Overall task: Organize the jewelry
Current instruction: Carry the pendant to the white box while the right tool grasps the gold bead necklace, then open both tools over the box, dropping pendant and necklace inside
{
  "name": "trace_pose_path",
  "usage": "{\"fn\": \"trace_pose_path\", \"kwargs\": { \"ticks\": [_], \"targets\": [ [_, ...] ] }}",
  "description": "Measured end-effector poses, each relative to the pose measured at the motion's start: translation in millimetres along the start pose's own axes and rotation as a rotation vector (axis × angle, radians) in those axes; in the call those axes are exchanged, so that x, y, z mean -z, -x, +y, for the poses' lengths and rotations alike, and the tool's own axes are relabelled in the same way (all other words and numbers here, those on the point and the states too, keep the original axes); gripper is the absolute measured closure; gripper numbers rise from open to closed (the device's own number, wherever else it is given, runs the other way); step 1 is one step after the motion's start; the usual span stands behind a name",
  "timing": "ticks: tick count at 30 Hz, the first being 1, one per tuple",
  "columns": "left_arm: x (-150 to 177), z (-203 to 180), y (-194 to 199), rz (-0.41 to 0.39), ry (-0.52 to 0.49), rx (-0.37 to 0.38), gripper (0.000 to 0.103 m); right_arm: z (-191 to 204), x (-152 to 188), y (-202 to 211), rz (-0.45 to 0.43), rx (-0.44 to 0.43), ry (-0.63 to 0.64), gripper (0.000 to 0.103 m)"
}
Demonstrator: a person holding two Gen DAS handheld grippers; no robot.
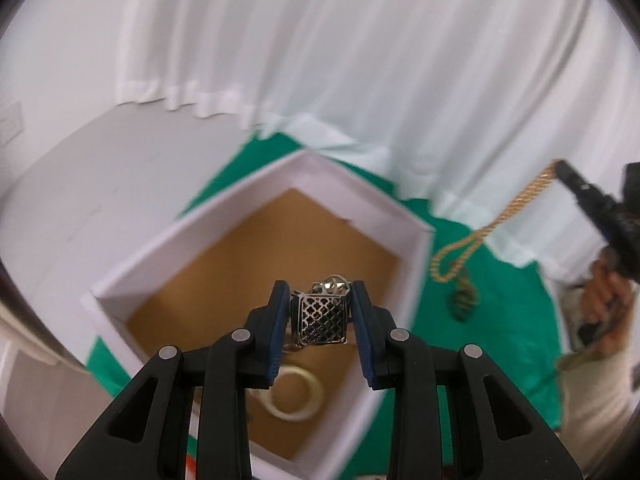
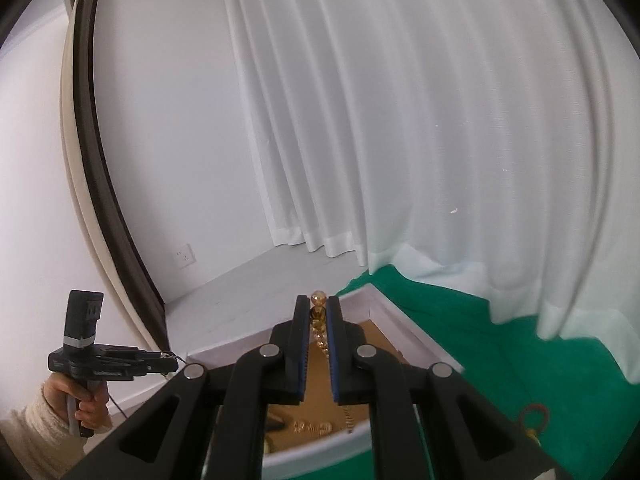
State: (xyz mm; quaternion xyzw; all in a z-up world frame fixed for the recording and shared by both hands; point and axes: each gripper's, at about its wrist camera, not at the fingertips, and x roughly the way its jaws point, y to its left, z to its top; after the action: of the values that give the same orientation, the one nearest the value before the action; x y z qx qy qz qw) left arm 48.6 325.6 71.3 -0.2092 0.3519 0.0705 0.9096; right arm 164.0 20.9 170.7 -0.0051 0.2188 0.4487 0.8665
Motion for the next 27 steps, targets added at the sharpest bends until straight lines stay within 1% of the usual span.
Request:
{"fn": "trace_pose_path", "kwargs": {
  "ticks": [3, 5, 9, 10, 12, 14, 16, 17, 18, 19, 20, 21, 22, 23, 25, 27],
  "targets": [
    [-2.3, 31.5, -29.3, 0.024, 0.043, -0.042, 0.072, 6.4, 4.7, -43.9, 0.032, 0.02, 0.022, 0.095],
    [-1.7, 49.6, -51.0, 0.055, 0.07, -0.07, 0.072, 5.5, 16.8, -81.8, 0.079, 0.032, 0.02, 0.095],
    [8.0, 78.4, -94.8, 0.128, 0.112, -0.125, 0.072, 3.4, 44.6, -134.4, 0.168, 0.067, 0.032, 0.095],
    [11.0, 82.5, -103.4, 0.145, 0.119, -0.134, 0.072, 0.9, 56.2, -153.8, 0.218, 0.081, 0.029, 0.095],
    [21.0, 88.8, -116.1, 0.18, 0.127, -0.158, 0.071, -4.2, 75.2, -176.0, 0.281, 0.114, 0.017, 0.094],
    [25.3, 93.5, -123.5, 0.209, 0.134, -0.19, 0.067, -13.4, 97.4, -197.2, 0.363, 0.128, -0.026, 0.093],
    [27.8, 97.6, -126.0, 0.215, 0.138, -0.206, 0.049, -19.8, 108.3, -201.6, 0.398, 0.149, -0.059, 0.093],
    [28.1, 96.9, -123.9, 0.208, 0.137, -0.212, 0.045, -23.1, 111.2, -199.1, 0.398, 0.155, -0.078, 0.092],
    [28.4, 95.5, -120.0, 0.197, 0.135, -0.217, 0.04, -24.9, 111.3, -195.9, 0.391, 0.155, -0.084, 0.086],
    [27.9, 91.8, -115.2, 0.188, 0.131, -0.219, 0.036, -26.0, 109.2, -186.5, 0.372, 0.157, -0.087, 0.071],
    [28.3, 87.0, -108.2, 0.176, 0.126, -0.223, 0.034, -26.4, 106.2, -175.8, 0.35, 0.163, -0.085, 0.06],
    [26.7, 82.2, -101.2, 0.165, 0.122, -0.222, 0.029, -26.7, 103.2, -164.7, 0.323, 0.175, -0.08, 0.042],
    [27.5, 76.6, -93.7, 0.153, 0.116, -0.217, 0.027, -26.8, 99.4, -154.1, 0.299, 0.187, -0.071, 0.039],
    [27.9, 69.5, -86.9, 0.139, 0.106, -0.206, 0.025, -26.6, 99.7, -136.9, 0.273, 0.206, -0.049, 0.039],
    [32.1, 51.1, -71.2, 0.111, 0.073, -0.173, 0.022, -29.0, 106.1, -119.3, 0.275, 0.233, -0.022, 0.037],
    [38.7, 25.3, -56.3, 0.088, 0.031, -0.131, 0.019, -32.9, 128.3, -98.6, 0.299, 0.272, -0.003, 0.034]
  ]
}}
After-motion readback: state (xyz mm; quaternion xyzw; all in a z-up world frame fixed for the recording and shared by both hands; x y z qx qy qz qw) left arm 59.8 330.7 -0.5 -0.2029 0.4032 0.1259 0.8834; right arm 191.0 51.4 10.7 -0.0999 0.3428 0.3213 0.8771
